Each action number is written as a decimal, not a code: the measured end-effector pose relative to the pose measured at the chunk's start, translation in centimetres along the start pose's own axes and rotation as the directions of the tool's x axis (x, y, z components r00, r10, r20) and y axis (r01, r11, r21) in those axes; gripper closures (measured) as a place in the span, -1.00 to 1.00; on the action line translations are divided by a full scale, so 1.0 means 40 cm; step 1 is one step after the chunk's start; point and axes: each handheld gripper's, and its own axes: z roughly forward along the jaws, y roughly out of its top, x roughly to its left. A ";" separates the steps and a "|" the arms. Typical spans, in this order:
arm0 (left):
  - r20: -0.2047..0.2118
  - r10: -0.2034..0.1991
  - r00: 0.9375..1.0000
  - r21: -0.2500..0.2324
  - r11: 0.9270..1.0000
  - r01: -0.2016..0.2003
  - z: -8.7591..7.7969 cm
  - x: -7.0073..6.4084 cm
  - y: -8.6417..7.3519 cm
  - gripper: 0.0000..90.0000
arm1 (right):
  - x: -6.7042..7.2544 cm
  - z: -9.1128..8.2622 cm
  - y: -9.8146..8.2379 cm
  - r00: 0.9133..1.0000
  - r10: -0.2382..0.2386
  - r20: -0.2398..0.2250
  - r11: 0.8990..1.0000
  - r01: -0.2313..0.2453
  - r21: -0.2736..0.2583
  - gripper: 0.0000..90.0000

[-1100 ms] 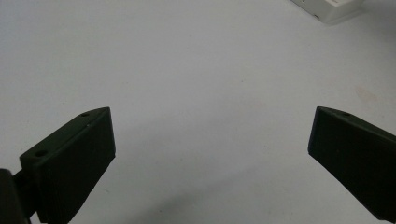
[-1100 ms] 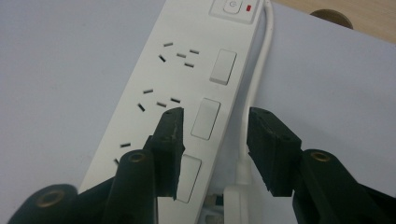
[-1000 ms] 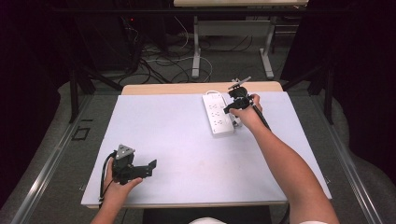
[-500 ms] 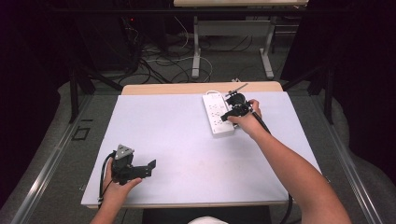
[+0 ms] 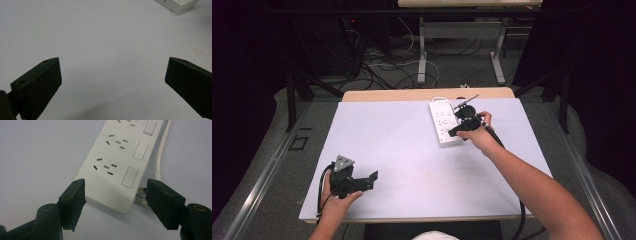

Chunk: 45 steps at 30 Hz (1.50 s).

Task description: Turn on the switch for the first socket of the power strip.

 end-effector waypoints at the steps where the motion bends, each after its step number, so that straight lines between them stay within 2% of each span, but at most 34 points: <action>1: 0.000 0.000 1.000 0.002 1.000 0.000 -0.001 0.000 0.000 -0.99 | 0.003 -0.007 -0.008 1.000 0.009 0.001 1.000 -0.009 0.013 -0.24; 5: 0.000 0.001 1.000 0.001 1.000 -0.001 -0.002 -0.001 0.000 -0.99 | 0.002 -0.015 -0.020 1.000 -0.003 0.013 1.000 0.003 0.012 -0.25; 7: 0.000 0.000 1.000 0.000 1.000 0.000 -0.001 -0.001 0.000 -0.99 | 0.002 -0.022 -0.026 1.000 0.000 0.023 1.000 0.000 0.015 -0.33; 14: 0.000 -0.001 1.000 0.000 1.000 0.001 -0.002 -0.003 0.000 -0.99 | 0.004 -0.047 -0.054 0.999 0.025 0.028 0.999 -0.024 -0.033 -0.62; 17: -0.003 -0.004 1.000 -0.001 1.000 0.004 -0.003 -0.003 0.000 -0.99 | 0.008 -0.061 -0.068 0.999 0.013 0.037 0.999 -0.012 -0.039 -0.66; 23: -0.003 -0.005 1.000 -0.001 1.000 0.005 -0.003 -0.002 0.000 -0.99 | 0.019 -0.084 -0.097 1.000 0.023 0.021 0.998 -0.022 -0.057 -0.79; 24: -0.003 -0.005 1.000 -0.006 1.000 0.005 -0.003 -0.002 0.000 -0.99 | 0.021 -0.088 -0.103 1.000 0.011 0.019 0.998 -0.010 -0.059 -0.84; 28: -0.002 -0.013 1.000 -0.001 1.000 0.013 -0.007 0.001 0.001 -0.99 | 0.035 -0.105 -0.131 0.999 0.032 0.001 0.997 -0.032 -0.076 -0.95; 29: -0.003 -0.013 1.000 0.000 1.000 0.013 -0.006 0.002 0.001 -0.99 | 0.037 -0.105 -0.139 1.000 0.021 0.004 0.996 -0.021 -0.086 -0.99; 32: -0.004 -0.012 1.000 0.001 1.000 0.012 -0.006 0.003 0.001 -0.99 | 0.051 -0.112 -0.162 1.000 0.014 0.007 0.996 -0.013 -0.090 -1.00; 36: -0.001 -0.016 1.000 0.005 1.000 0.016 -0.008 0.003 0.002 -0.99 | 0.067 -0.120 -0.191 1.000 0.017 -0.021 0.994 -0.019 -0.106 -1.00; 39: -0.002 -0.019 1.000 0.004 1.000 0.019 -0.008 0.005 0.001 -0.99 | 0.083 -0.128 -0.212 1.000 0.001 -0.030 0.992 -0.005 -0.128 -1.00; 45: -0.002 -0.023 1.000 -0.003 1.000 0.023 -0.008 0.005 0.001 -0.99 | 0.103 -0.134 -0.255 0.998 -0.006 -0.064 0.991 -0.003 -0.132 -1.00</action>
